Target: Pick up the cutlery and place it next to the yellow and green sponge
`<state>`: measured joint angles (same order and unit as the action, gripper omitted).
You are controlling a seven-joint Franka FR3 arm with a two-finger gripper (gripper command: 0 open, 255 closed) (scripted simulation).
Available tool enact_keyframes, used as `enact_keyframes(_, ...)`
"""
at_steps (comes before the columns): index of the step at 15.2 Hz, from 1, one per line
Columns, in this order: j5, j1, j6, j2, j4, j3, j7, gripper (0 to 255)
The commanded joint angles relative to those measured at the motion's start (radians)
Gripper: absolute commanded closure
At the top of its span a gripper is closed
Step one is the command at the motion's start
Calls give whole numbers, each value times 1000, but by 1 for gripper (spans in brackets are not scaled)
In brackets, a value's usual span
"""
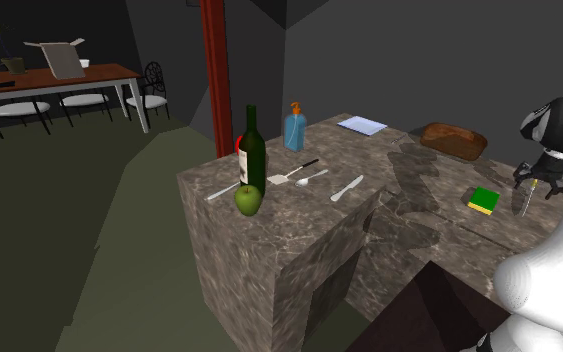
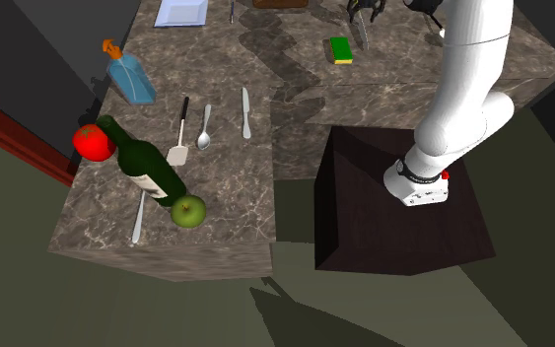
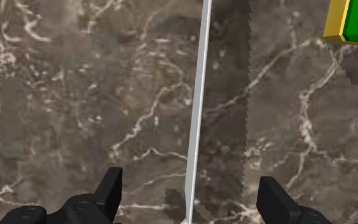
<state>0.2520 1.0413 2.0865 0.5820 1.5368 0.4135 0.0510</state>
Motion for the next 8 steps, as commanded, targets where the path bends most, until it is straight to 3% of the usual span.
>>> enact_keyframes(1,0,0,0,0,0,0,0,0)
enact_keyframes(5,-23,-5,-100,-49,-54,14,-15,0)
enact_keyframes(8,-24,-5,-100,-49,-54,14,-15,0)
